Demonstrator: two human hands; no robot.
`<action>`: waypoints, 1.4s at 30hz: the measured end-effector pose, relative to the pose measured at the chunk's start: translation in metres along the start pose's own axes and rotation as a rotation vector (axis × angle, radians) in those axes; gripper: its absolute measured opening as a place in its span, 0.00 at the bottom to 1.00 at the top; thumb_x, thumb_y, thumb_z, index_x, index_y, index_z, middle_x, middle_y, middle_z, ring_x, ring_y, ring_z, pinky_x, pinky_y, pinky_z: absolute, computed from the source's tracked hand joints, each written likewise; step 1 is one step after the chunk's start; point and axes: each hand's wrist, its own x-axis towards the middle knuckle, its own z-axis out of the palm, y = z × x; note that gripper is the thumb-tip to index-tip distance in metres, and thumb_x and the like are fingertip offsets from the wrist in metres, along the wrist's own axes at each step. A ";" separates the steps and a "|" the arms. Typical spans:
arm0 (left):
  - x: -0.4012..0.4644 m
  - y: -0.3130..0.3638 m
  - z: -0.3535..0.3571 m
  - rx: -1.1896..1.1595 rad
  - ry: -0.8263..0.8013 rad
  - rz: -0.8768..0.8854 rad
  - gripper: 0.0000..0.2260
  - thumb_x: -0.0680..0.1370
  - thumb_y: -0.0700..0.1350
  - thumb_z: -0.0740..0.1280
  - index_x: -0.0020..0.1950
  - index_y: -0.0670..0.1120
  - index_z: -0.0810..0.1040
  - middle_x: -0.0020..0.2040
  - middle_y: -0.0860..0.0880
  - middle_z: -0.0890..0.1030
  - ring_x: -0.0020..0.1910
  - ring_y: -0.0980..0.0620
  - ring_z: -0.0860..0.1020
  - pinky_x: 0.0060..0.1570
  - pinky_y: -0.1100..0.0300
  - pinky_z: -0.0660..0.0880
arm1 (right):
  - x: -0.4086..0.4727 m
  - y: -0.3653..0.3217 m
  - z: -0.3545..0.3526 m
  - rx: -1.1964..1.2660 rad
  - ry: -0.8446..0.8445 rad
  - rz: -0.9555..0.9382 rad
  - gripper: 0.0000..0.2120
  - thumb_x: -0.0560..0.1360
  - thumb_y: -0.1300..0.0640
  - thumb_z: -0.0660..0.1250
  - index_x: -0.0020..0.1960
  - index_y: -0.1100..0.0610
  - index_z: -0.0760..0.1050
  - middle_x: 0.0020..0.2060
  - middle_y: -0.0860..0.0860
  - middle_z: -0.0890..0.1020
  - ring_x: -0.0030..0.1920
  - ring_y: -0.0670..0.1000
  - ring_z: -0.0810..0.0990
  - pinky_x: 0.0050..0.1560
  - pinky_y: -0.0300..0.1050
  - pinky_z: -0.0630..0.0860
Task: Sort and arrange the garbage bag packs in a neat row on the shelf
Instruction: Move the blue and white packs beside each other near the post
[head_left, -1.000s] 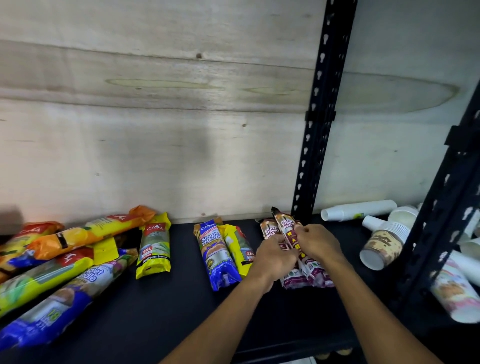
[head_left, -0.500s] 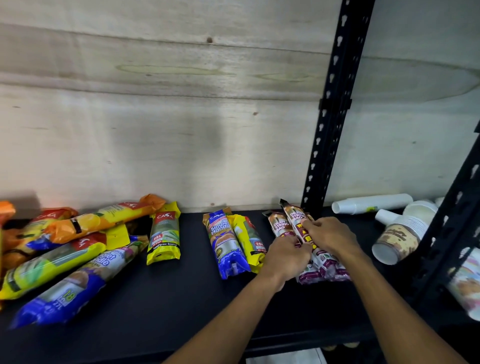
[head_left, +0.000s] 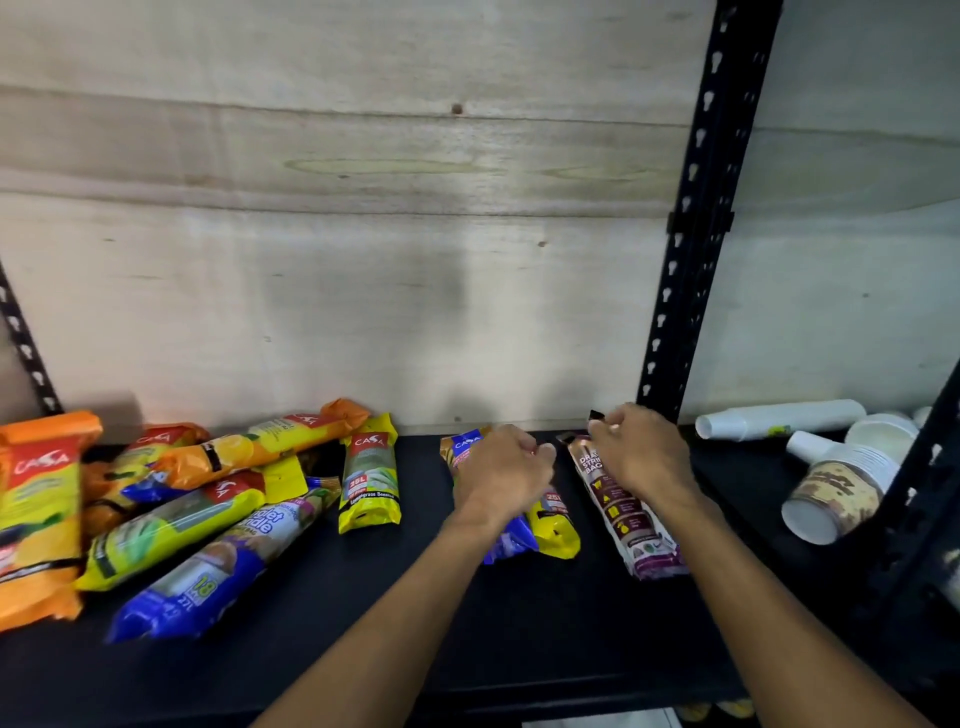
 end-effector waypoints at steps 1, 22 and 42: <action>0.005 -0.011 -0.005 0.045 0.033 -0.033 0.16 0.75 0.58 0.64 0.57 0.52 0.80 0.56 0.51 0.82 0.56 0.48 0.79 0.57 0.54 0.75 | -0.003 -0.009 0.005 0.001 -0.056 -0.002 0.17 0.78 0.46 0.62 0.55 0.58 0.80 0.53 0.56 0.83 0.56 0.60 0.79 0.52 0.49 0.73; 0.026 -0.061 -0.018 0.224 -0.044 -0.202 0.23 0.76 0.56 0.68 0.64 0.44 0.72 0.62 0.43 0.78 0.58 0.45 0.79 0.55 0.54 0.77 | -0.020 -0.044 0.055 0.124 -0.510 0.137 0.23 0.72 0.39 0.72 0.47 0.59 0.73 0.39 0.52 0.76 0.43 0.53 0.78 0.41 0.47 0.74; -0.005 -0.067 -0.014 0.137 -0.062 -0.090 0.22 0.72 0.61 0.69 0.60 0.49 0.76 0.56 0.48 0.82 0.52 0.49 0.81 0.49 0.56 0.77 | -0.038 -0.046 0.012 0.053 -0.375 0.193 0.30 0.70 0.37 0.71 0.58 0.61 0.79 0.52 0.56 0.83 0.51 0.57 0.82 0.51 0.49 0.78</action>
